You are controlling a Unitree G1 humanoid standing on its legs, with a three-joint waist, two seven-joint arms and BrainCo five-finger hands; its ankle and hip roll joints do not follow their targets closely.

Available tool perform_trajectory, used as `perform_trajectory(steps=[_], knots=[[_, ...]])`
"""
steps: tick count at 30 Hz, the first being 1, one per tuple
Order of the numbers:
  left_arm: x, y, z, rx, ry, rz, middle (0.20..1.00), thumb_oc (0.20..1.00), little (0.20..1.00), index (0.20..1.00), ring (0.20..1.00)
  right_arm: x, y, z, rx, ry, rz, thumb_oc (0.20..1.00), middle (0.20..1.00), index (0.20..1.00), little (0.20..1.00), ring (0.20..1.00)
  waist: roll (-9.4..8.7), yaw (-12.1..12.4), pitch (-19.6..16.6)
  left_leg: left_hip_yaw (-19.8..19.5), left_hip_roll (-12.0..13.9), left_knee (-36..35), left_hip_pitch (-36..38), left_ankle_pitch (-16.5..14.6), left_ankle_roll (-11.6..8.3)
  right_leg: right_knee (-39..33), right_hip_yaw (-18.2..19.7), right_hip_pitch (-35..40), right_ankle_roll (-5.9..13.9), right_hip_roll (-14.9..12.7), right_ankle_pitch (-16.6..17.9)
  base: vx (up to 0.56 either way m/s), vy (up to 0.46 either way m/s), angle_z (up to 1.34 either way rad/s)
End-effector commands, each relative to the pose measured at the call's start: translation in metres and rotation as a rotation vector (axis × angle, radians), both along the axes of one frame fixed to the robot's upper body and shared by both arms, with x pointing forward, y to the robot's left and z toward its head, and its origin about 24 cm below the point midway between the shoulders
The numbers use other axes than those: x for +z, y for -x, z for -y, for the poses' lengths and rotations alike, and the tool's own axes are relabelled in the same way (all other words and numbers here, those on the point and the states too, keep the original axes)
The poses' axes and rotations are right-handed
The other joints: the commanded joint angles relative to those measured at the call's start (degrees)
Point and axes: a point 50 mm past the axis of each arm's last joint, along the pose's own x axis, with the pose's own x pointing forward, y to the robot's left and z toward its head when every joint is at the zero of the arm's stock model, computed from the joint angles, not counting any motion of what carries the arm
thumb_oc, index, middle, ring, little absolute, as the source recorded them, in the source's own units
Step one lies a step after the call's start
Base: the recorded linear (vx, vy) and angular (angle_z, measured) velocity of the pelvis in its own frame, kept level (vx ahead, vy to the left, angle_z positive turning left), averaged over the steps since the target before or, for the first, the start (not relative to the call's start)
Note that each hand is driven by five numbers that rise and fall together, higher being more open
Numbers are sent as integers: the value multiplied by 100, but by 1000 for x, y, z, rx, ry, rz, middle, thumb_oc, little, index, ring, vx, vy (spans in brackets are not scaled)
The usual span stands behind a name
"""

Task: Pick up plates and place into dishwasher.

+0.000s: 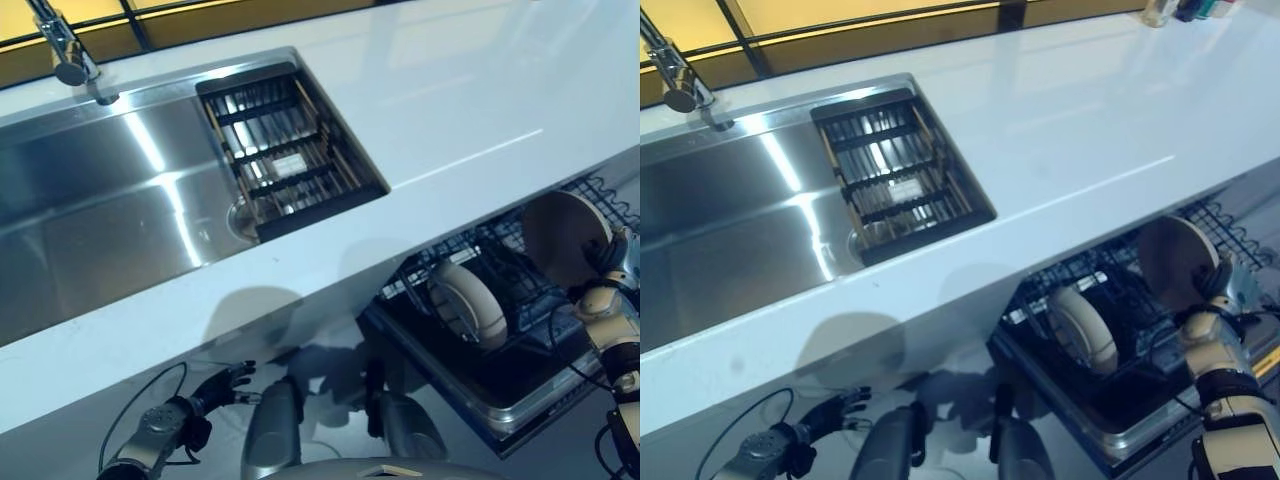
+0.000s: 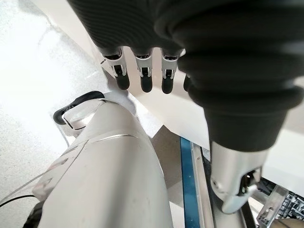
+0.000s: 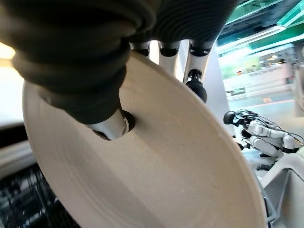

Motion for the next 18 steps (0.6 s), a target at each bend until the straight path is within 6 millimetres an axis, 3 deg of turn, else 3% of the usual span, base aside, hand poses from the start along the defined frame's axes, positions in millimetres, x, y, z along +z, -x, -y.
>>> perform_trajectory(steps=[1, 10, 18], knots=[[12, -5, 6, -44, 55, 51, 1000, 1000, 1000, 1000, 1000, 44, -8, 18, -13, 147, 43, 200, 200, 200, 200, 200, 72, 179, -220, -74, 166, -618, -167, 612, -58, 251, -48, 107, 506, -454, -146, -75, 18, 6], [30, -31, 19, -92, 106, 162, 1000, 1000, 1000, 1000, 1000, 76, -28, 19, -44, 176, 30, 200, 200, 200, 200, 200, 248, 245, 98, -271, 160, -439, -700, 717, -167, 323, -67, -194, 412, -425, -195, -93, -8, 4], [41, -47, 33, -79, 157, 232, 1000, 1000, 1000, 1000, 1000, 83, -34, 21, -79, 163, -48, 200, 200, 200, 200, 200, 447, 237, 278, -376, 107, -449, -952, 823, -226, 462, -93, -460, 319, -439, -277, -70, 19, 2]])
